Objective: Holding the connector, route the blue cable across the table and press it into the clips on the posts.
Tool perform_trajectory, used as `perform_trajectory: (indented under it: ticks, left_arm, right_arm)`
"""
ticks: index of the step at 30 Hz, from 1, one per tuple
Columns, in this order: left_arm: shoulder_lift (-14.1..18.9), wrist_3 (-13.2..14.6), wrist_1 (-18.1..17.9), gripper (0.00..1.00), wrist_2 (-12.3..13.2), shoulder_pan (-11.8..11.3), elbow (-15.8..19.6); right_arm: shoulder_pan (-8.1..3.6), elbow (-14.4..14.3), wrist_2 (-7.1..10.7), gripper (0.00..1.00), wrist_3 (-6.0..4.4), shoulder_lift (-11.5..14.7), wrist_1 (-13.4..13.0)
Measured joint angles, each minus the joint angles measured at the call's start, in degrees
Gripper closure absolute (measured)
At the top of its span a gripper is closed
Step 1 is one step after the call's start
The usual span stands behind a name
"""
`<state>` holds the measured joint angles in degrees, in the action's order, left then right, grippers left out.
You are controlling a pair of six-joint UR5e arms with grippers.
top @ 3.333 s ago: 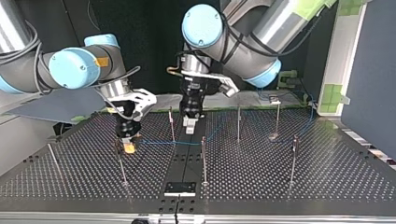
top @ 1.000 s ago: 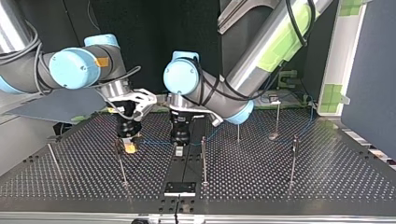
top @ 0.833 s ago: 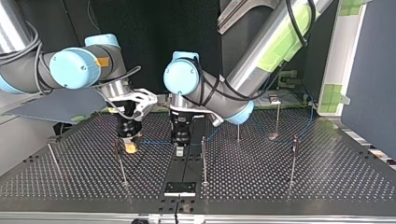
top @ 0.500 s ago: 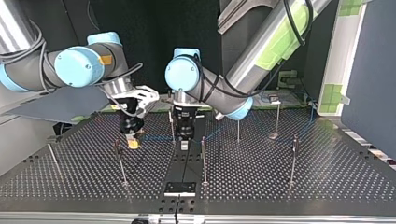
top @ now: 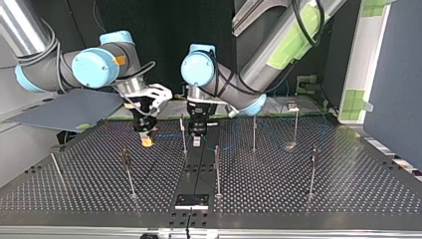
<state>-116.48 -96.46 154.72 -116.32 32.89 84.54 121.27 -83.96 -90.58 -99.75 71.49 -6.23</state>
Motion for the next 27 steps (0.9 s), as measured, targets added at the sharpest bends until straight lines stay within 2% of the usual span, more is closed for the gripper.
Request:
perform_trajectory:
  ticks: [9, 15, 20, 27]
  left_arm:
    - [-3.92, -1.24, -3.24, 0.98, 1.25, 0.64, 4.37]
    - [-5.39, -1.36, -4.42, 0.98, 1.99, 1.02, 7.48]
    - [-7.35, -1.33, -5.96, 0.98, 2.9, 1.47, 8.12]
    - [-9.9, -2.26, -9.35, 0.98, 5.44, 1.51, 7.83]
  right_arm:
    - [-0.42, -3.23, 0.76, 1.0, 1.48, -3.13, -0.66]
    - [-1.3, -6.13, 2.55, 1.0, 1.9, -5.21, -2.94]
    - [-2.21, -8.04, 4.26, 1.0, 2.01, -6.29, -5.29]
    - [-3.19, -8.64, 5.12, 1.0, 2.81, -8.1, -6.17]
